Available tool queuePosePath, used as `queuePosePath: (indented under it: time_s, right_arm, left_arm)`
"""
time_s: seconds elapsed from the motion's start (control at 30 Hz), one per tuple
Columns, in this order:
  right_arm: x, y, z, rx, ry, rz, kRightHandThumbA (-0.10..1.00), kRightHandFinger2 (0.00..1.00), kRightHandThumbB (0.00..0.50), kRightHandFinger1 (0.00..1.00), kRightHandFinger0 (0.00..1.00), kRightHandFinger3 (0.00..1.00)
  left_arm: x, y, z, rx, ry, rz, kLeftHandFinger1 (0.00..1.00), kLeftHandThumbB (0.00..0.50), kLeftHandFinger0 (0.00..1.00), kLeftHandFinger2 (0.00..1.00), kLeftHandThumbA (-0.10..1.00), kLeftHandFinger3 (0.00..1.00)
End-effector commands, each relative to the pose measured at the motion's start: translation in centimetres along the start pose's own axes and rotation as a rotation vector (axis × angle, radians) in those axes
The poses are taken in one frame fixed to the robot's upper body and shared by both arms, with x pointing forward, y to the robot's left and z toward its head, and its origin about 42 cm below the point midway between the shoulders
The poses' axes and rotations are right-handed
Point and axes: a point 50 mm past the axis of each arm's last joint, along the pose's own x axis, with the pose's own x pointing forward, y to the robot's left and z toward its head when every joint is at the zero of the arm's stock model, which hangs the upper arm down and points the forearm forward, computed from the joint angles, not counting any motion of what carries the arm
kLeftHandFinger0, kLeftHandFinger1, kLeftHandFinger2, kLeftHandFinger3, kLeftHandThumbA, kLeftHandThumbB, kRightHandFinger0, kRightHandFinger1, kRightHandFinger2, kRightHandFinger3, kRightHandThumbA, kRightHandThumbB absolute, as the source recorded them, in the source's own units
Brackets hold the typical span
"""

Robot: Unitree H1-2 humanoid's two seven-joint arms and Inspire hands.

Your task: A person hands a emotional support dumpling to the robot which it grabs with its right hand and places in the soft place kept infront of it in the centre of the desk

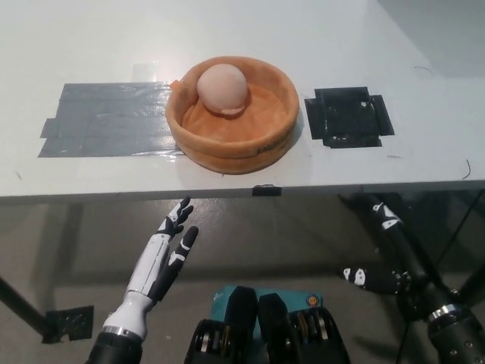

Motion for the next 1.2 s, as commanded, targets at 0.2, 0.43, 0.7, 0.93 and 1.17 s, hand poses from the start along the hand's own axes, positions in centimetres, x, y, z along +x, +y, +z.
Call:
queuePosePath:
  time_s: [0.2, 0.43, 0.7, 0.93, 1.17]
  right_arm:
    - [0.6, 0.5, 0.7, -0.015, -0.075, 0.02, 1.0, 1.0, 0.316, 1.0, 1.0, 1.0]
    - [0.1, 1.1, 0.6, -0.008, -0.06, 0.046, 1.0, 1.0, 0.322, 1.0, 1.0, 1.0]
    - [-0.3, 1.4, 0.4, -0.003, -0.054, 0.059, 1.0, 1.0, 0.311, 1.0, 1.0, 1.0]
    - [-0.2, 1.2, 0.5, 0.0, -0.05, 0.057, 1.0, 1.0, 0.322, 1.0, 1.0, 1.0]
    - [0.1, 1.3, 0.6, -0.001, -0.077, 0.054, 1.0, 1.0, 0.303, 1.0, 1.0, 1.0]
  left_arm:
    - [0.7, 0.5, 1.2, -0.001, -0.052, 0.02, 1.0, 0.0, 1.0, 1.0, 1.0, 1.0]
    - [-0.2, 0.3, 0.7, 0.004, -0.037, 0.027, 1.0, 0.0, 1.0, 1.0, 1.0, 1.0]
    - [-1.0, -0.1, 0.0, -0.008, -0.018, 0.035, 1.0, 0.0, 1.0, 1.0, 1.0, 1.0]
    - [-1.1, -0.1, 0.0, -0.01, -0.009, 0.033, 1.0, 0.001, 1.0, 1.0, 1.0, 1.0]
    - [-1.1, 0.0, 0.0, -0.009, -0.01, 0.037, 1.0, 0.0, 1.0, 1.0, 1.0, 1.0]
